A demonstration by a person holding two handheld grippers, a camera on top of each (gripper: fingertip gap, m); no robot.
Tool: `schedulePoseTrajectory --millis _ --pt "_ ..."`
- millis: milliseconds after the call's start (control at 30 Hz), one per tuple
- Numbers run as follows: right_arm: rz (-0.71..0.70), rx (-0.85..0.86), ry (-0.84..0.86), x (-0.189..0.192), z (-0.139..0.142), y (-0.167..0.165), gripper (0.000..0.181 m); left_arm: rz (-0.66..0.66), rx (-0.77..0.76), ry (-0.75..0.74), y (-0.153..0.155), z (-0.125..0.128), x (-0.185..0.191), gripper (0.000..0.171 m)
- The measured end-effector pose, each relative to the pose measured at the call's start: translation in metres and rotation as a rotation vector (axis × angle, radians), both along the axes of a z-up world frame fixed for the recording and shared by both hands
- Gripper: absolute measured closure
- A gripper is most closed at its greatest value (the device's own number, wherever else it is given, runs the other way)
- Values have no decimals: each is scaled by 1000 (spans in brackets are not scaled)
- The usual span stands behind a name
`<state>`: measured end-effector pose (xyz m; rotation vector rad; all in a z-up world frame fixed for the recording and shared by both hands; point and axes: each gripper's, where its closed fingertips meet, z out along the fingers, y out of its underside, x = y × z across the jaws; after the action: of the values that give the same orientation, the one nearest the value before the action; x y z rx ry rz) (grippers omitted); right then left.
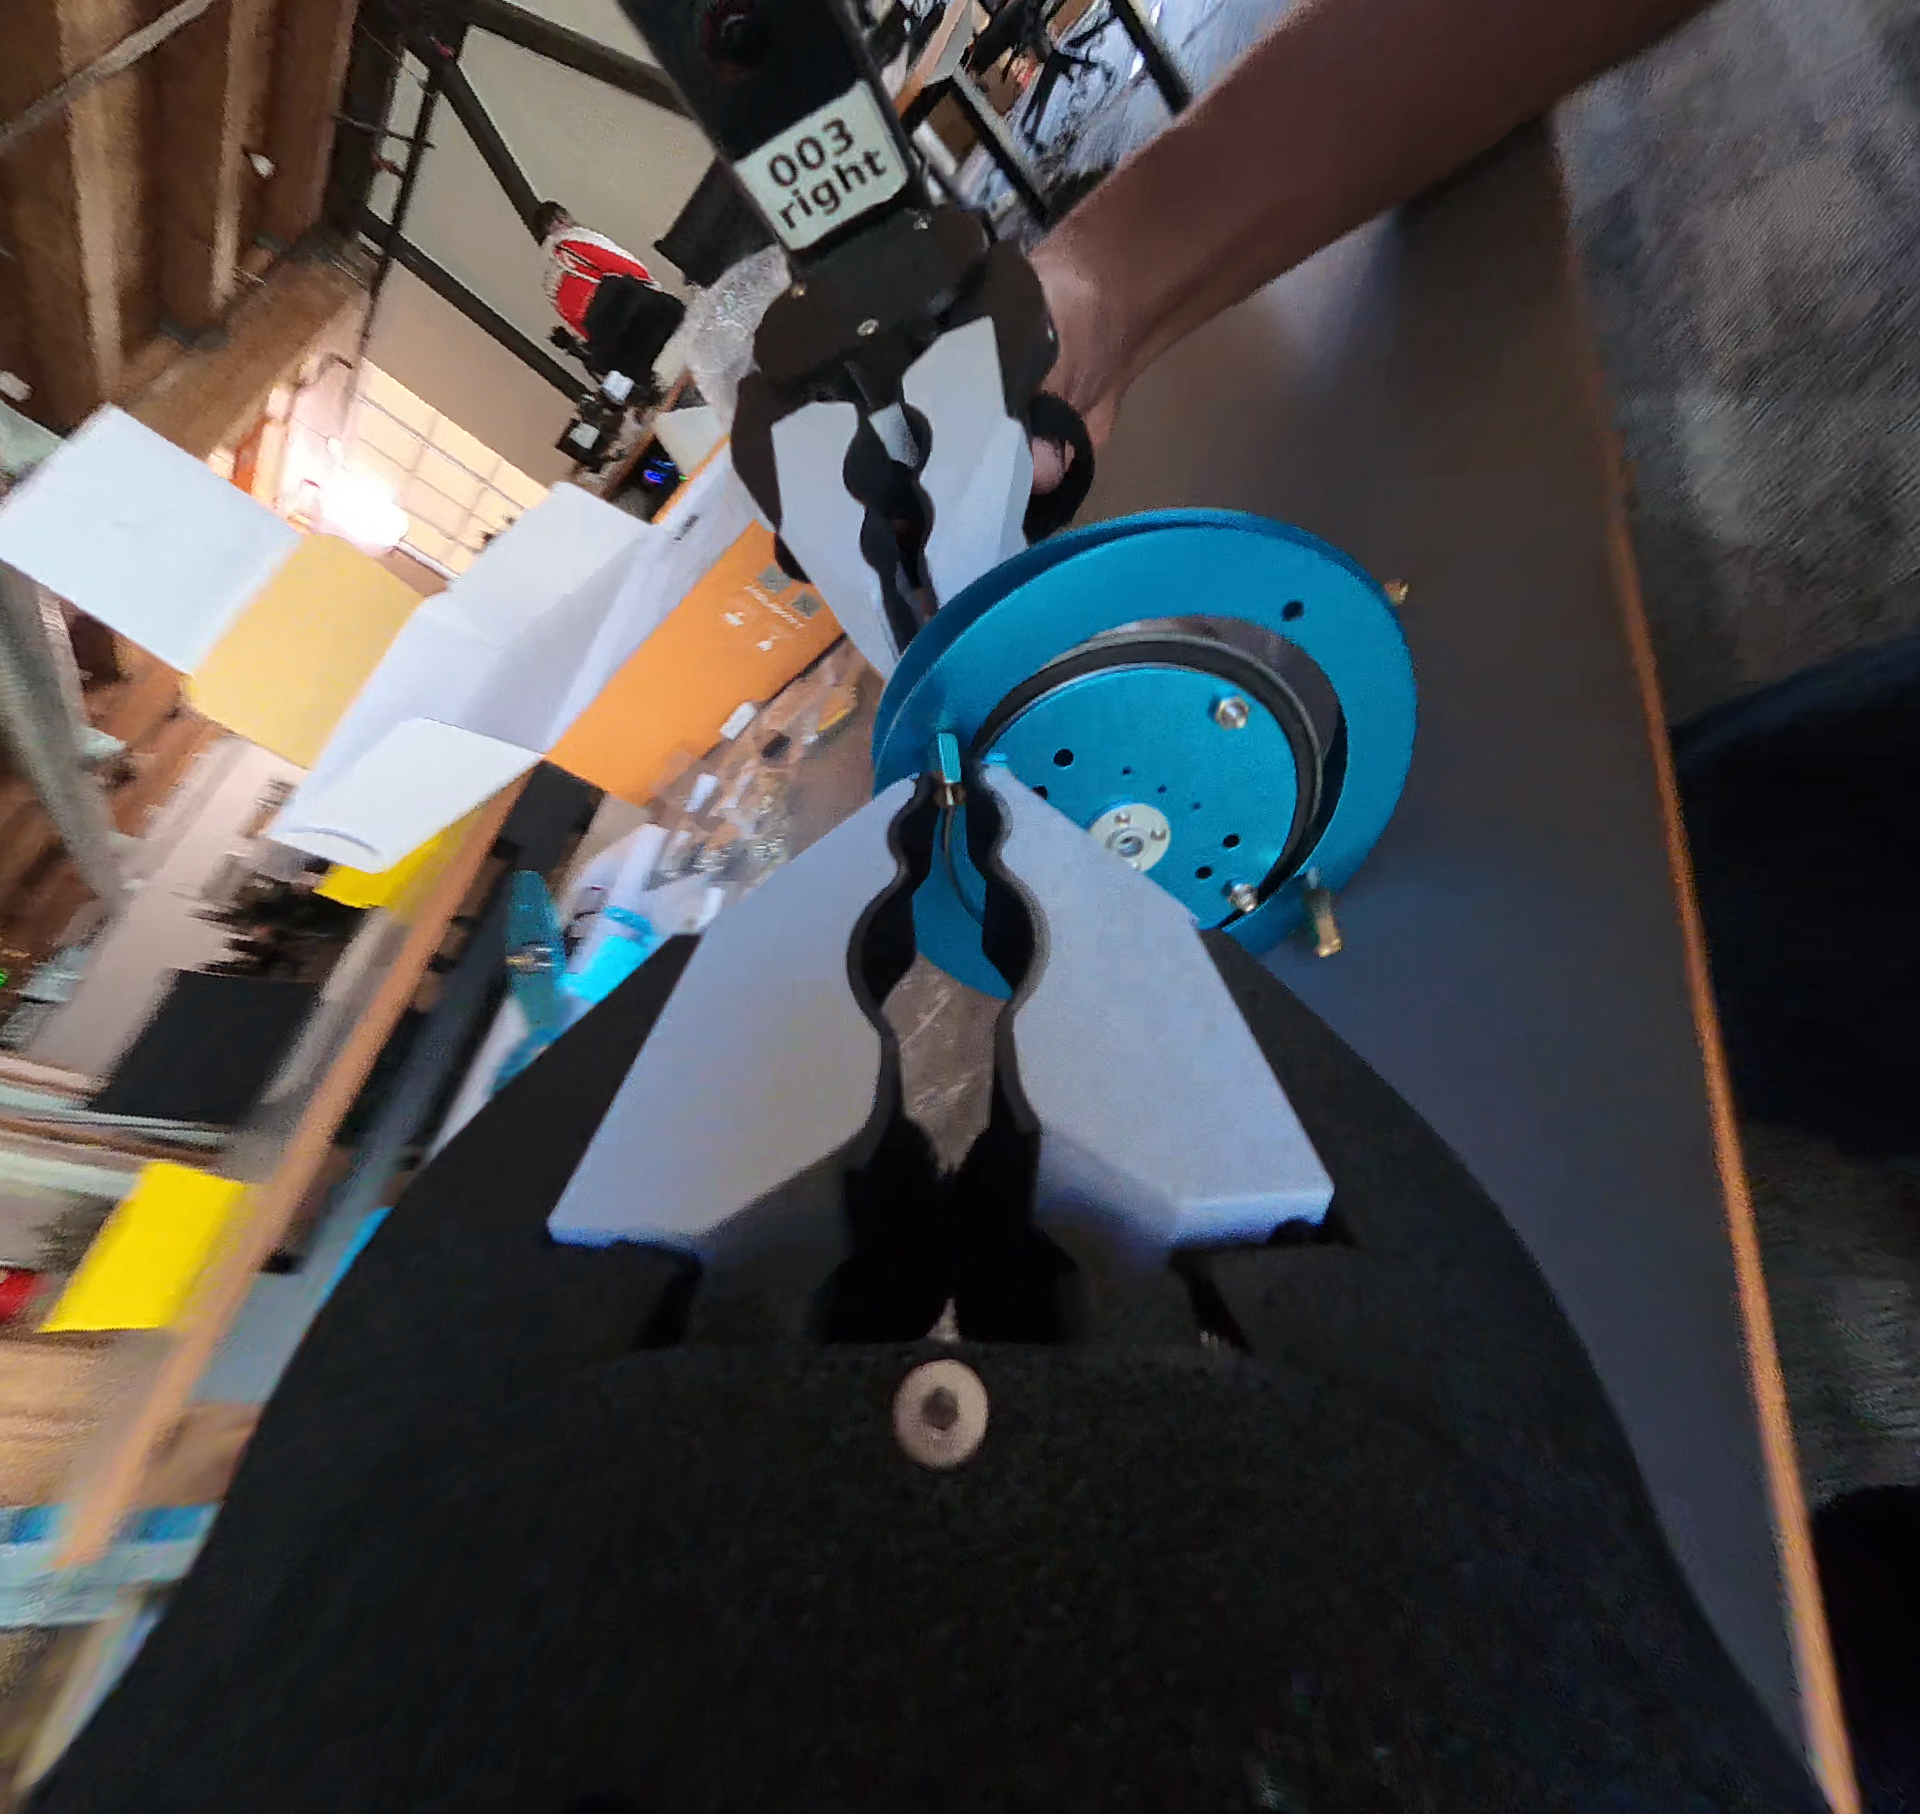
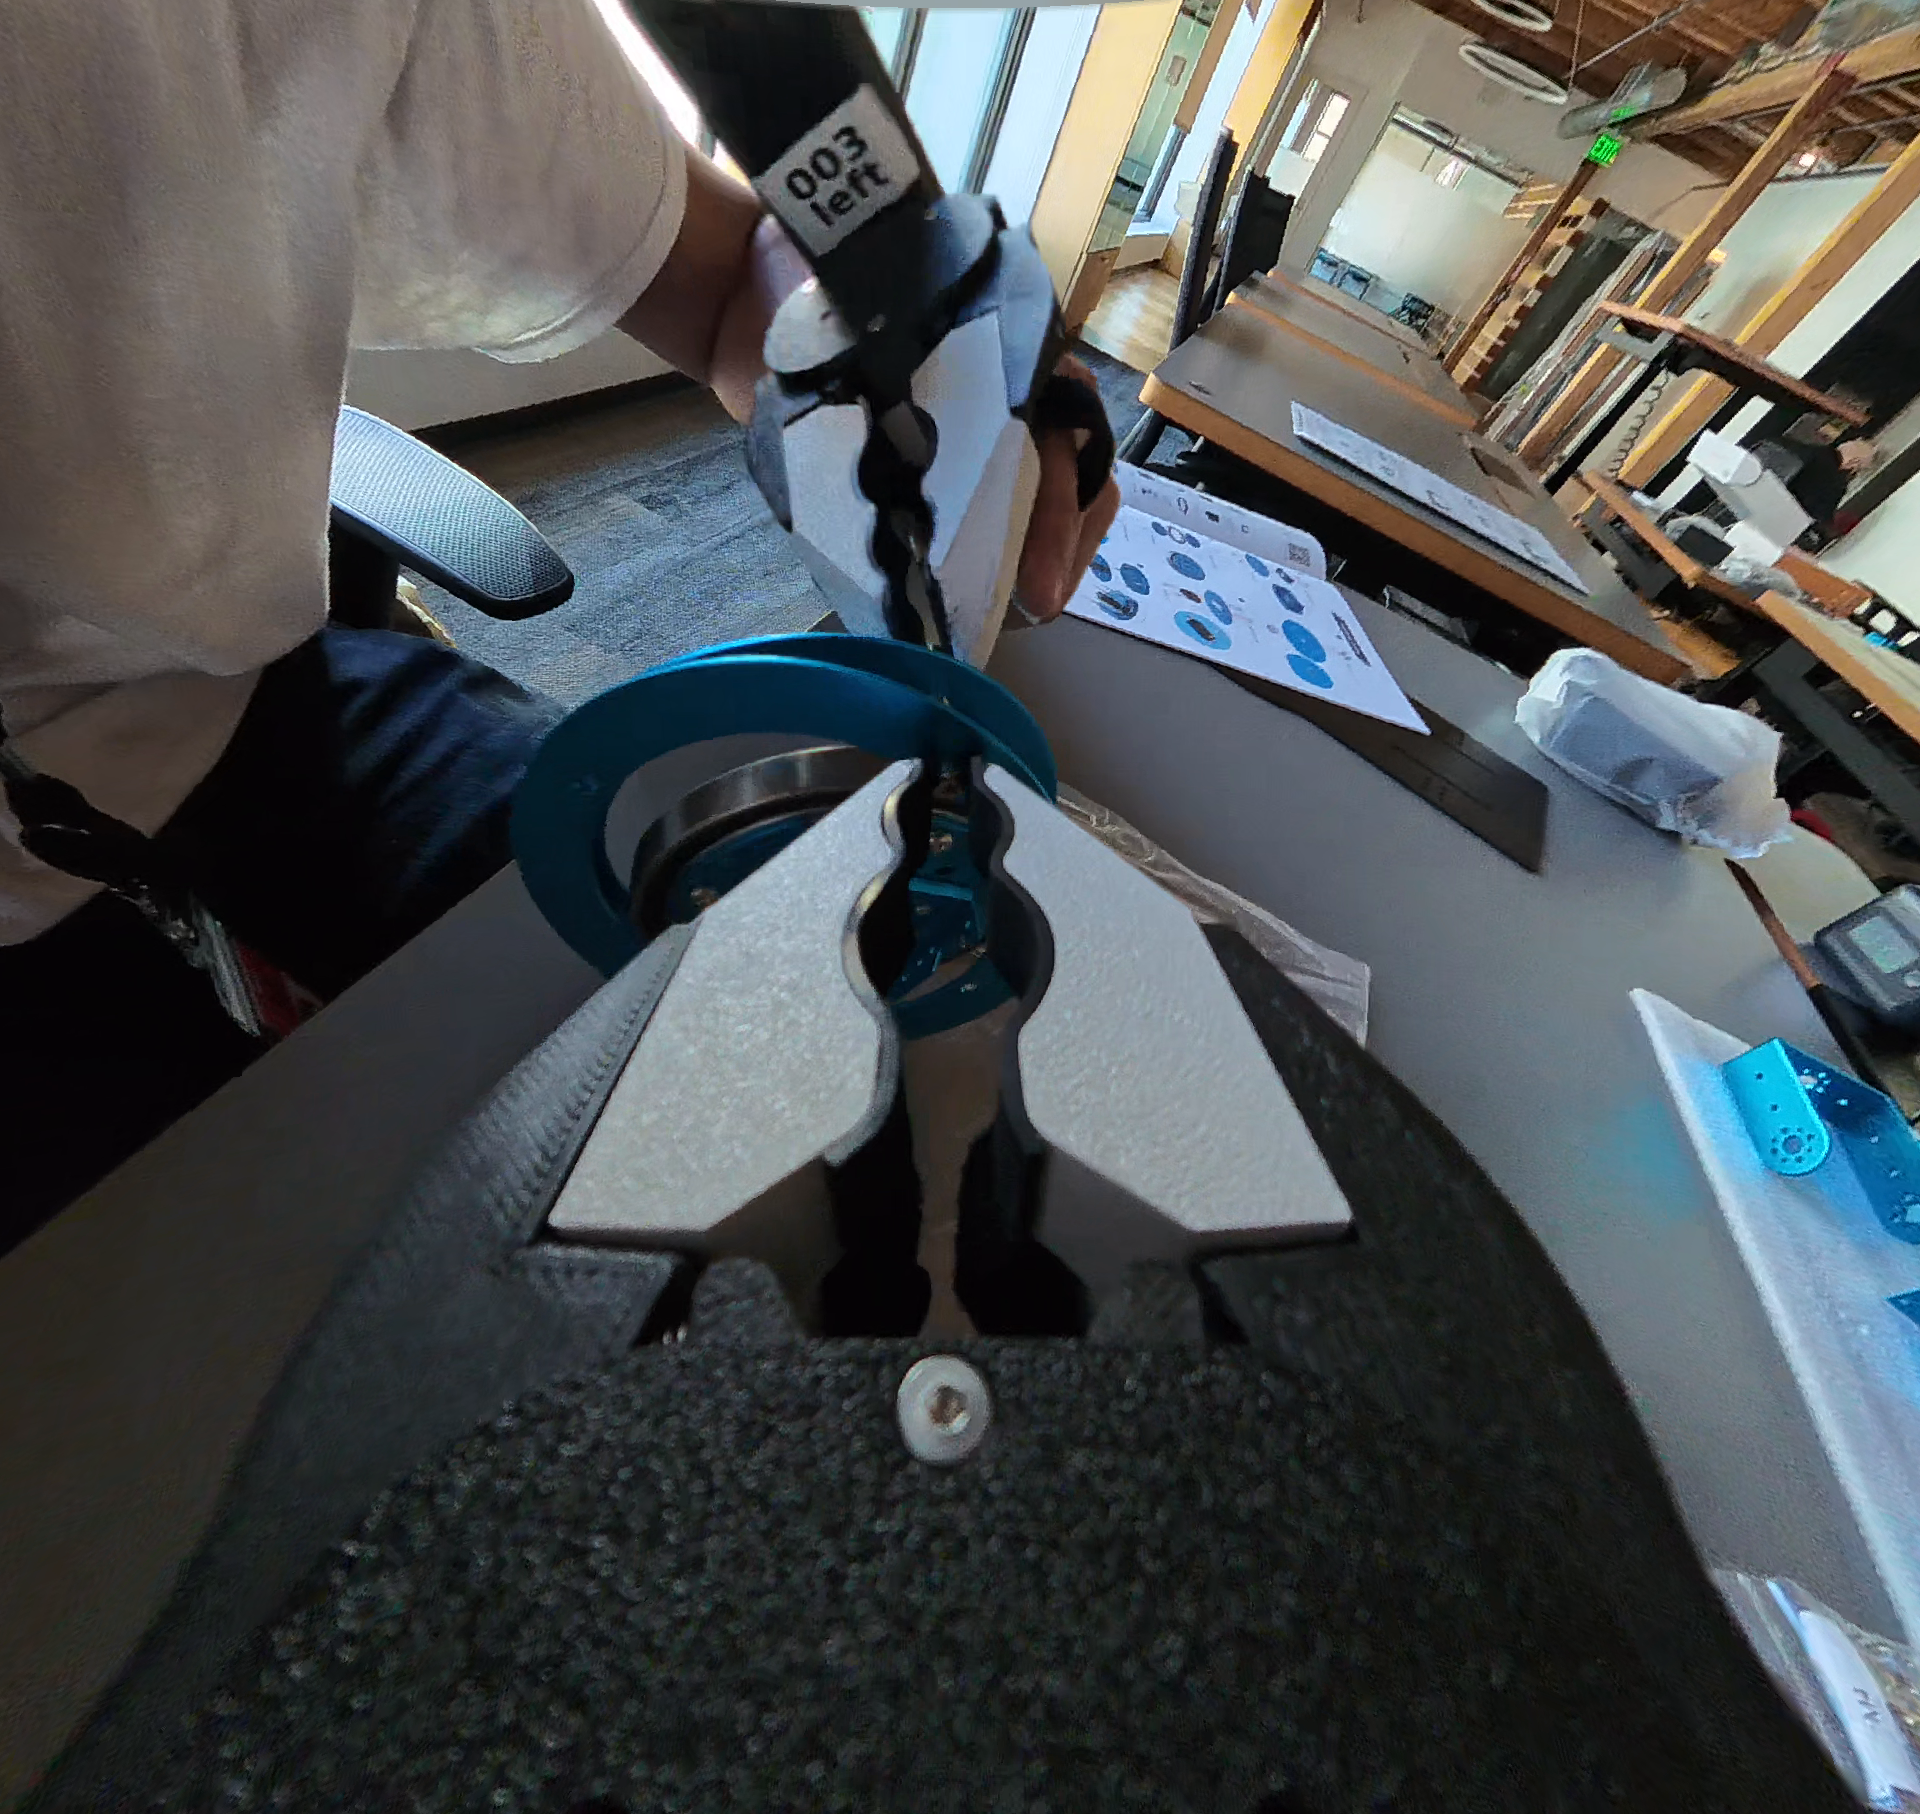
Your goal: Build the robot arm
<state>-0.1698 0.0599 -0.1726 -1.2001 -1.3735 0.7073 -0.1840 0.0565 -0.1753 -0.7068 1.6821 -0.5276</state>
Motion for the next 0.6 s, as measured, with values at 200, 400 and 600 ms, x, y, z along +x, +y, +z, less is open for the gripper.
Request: schedulePoseTrajectory --millis 200,400,600 --pt "-7 54 -35 -5 -1 -2 178 -93 -407 41 -2 1 1 166" --pt "-43 270 -40 -7 -1 0 177 -177 -776 67 0 2 -2 166" --pt "-90 408 -81 -7 -2 4 176 -241 -1001 91 1 2 -3 166"
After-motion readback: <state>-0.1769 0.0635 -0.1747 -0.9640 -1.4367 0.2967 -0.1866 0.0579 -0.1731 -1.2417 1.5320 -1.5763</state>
